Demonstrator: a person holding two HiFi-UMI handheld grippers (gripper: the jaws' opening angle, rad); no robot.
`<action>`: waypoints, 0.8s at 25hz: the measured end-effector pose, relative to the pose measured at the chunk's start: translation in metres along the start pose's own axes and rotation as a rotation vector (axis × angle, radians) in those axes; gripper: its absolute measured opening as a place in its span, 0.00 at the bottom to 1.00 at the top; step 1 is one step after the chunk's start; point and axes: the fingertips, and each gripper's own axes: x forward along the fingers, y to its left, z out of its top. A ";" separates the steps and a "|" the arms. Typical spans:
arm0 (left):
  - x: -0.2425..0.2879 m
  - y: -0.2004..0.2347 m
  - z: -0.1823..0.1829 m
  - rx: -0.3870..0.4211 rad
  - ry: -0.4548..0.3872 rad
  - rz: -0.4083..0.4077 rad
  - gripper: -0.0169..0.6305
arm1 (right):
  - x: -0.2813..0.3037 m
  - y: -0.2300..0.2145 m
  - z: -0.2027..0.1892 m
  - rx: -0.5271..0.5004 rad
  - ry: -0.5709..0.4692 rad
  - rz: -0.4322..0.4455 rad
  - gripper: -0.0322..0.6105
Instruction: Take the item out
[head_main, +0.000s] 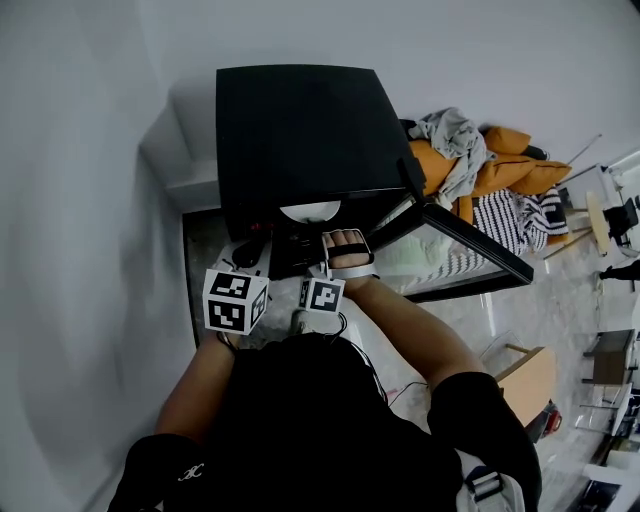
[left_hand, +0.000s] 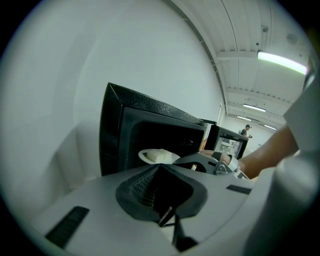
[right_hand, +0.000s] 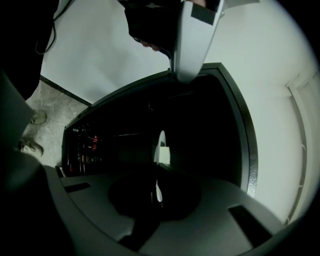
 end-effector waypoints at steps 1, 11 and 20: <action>0.001 -0.001 0.000 0.005 0.002 -0.007 0.04 | -0.003 0.000 0.000 0.000 0.000 0.000 0.07; 0.009 -0.005 0.006 0.047 0.003 -0.065 0.04 | -0.025 -0.010 0.000 -0.023 0.007 -0.033 0.07; 0.016 -0.006 0.001 0.055 0.022 -0.110 0.04 | -0.036 -0.008 -0.008 -0.016 0.050 -0.039 0.08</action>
